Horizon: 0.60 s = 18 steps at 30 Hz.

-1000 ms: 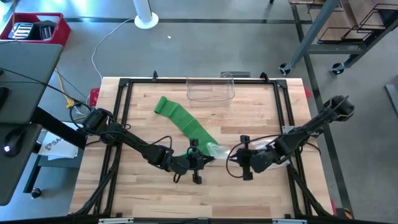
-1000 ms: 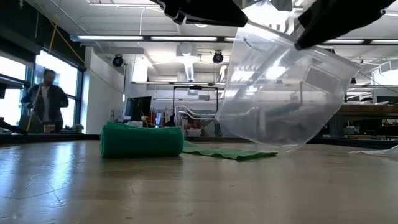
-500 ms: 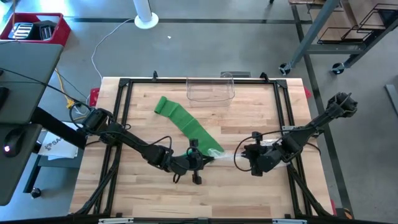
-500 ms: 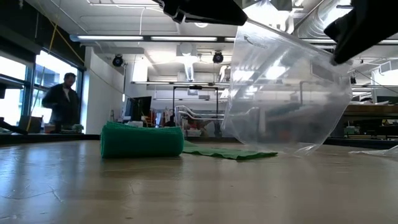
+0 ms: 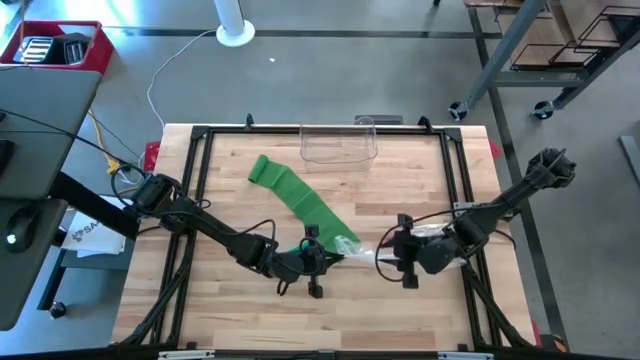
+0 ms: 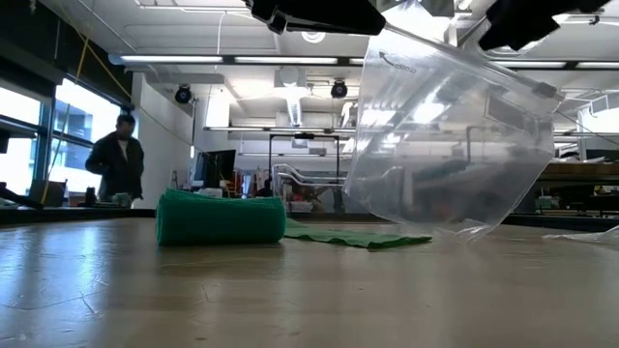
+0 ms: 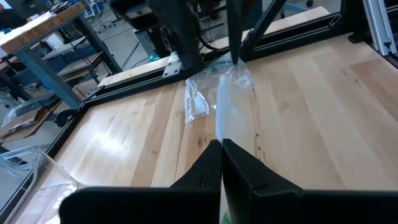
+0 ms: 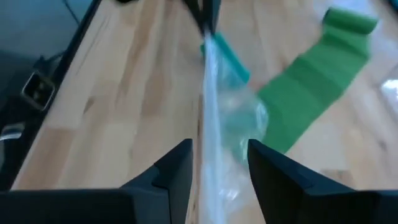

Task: Roll bandage
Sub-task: Open the left zip bag

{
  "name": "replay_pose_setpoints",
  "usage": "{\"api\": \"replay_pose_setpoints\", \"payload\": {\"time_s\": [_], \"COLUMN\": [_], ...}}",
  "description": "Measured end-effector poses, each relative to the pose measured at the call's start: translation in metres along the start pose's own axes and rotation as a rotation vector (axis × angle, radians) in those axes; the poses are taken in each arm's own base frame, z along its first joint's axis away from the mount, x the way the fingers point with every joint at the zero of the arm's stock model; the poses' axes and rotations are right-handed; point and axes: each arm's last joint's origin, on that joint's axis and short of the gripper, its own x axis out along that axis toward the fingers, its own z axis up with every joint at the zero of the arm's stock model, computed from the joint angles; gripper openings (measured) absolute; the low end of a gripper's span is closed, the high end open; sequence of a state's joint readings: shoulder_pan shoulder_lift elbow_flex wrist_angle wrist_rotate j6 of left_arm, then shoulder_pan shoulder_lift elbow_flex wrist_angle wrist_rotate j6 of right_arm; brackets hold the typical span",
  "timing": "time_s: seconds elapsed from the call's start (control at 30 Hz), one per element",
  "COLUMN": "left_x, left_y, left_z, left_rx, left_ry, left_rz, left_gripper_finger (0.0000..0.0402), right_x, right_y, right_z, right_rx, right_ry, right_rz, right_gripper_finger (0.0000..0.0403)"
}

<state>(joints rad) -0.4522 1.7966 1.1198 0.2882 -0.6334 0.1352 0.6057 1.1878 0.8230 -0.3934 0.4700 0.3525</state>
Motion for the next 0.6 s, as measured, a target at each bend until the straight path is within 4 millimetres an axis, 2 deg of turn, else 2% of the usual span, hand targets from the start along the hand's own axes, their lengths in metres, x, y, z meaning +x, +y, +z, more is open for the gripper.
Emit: {"api": "replay_pose_setpoints", "payload": {"time_s": [0.13,0.27,0.47,0.6], "left_x": [0.000,0.000,0.000,0.000], "left_y": [0.000,0.000,0.000,0.000], "left_z": [0.000,0.000,0.000,0.000], "left_rx": [0.004,0.006,0.007,0.008], "left_ry": [0.000,0.000,0.000,0.000], "left_rz": [0.000,-0.001,-0.003,-0.003], "left_gripper_finger": [0.0000,0.0000,0.0000,0.0000], "right_x": [0.004,0.008,0.024,0.032], "right_y": [-0.007,-0.012,-0.007,-0.006], "right_z": [0.004,0.005,0.003,0.000], "right_rx": [0.015,0.028,-0.016,-0.037], "right_ry": [-0.031,-0.017,0.018,0.036], "right_rz": [-0.058,-0.046,-0.003,-0.038], "right_gripper_finger": [0.0143,0.0142,0.0142,0.0142]}}
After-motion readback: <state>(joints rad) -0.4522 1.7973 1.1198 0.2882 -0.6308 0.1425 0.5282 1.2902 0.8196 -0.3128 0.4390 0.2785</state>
